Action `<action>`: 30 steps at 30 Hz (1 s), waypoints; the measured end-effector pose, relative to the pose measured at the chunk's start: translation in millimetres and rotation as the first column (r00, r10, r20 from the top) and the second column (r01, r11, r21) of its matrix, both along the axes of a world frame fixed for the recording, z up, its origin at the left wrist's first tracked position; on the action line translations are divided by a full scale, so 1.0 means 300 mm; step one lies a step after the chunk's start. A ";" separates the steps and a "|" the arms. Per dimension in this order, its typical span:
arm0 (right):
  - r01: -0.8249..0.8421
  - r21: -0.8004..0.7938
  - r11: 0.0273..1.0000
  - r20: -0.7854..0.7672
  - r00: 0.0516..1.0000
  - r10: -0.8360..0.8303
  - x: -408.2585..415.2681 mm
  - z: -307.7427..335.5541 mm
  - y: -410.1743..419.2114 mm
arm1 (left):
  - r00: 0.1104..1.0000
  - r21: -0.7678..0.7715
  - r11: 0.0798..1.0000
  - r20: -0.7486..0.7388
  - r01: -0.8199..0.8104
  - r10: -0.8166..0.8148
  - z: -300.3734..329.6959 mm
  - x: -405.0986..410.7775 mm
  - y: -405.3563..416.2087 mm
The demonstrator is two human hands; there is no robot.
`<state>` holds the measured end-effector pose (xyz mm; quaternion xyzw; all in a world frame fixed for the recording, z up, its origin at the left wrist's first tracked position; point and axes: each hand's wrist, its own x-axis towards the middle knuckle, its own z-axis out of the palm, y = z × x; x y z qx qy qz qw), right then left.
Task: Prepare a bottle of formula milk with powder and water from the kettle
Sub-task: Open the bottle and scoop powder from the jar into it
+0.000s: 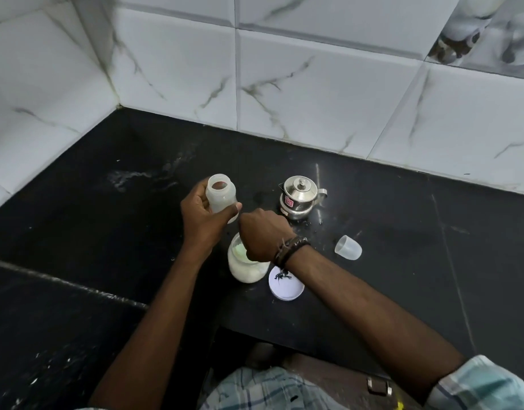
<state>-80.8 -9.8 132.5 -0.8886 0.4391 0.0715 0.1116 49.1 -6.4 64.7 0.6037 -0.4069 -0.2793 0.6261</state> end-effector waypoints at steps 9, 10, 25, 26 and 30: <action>-0.179 0.354 0.918 -0.353 0.884 0.308 0.079 -0.042 -0.098 | 1.000 0.027 1.000 0.009 -0.003 0.002 -0.009 0.001 0.004; -0.185 0.363 0.913 -0.378 0.867 0.325 0.088 -0.046 -0.103 | 1.000 0.025 1.000 0.006 -0.003 0.003 -0.013 0.002 0.003; -0.275 0.185 0.944 -0.222 0.923 0.313 0.023 -0.018 -0.128 | 1.000 0.020 1.000 0.010 -0.010 0.010 -0.040 -0.009 -0.009; -0.278 0.183 0.943 -0.201 0.928 0.313 0.018 -0.027 -0.129 | 1.000 0.021 1.000 0.007 -0.007 0.007 -0.040 -0.012 -0.011; -0.290 0.137 0.947 -0.094 0.948 0.304 -0.003 -0.039 -0.125 | 1.000 0.008 1.000 -0.008 0.001 -0.001 -0.050 -0.014 -0.018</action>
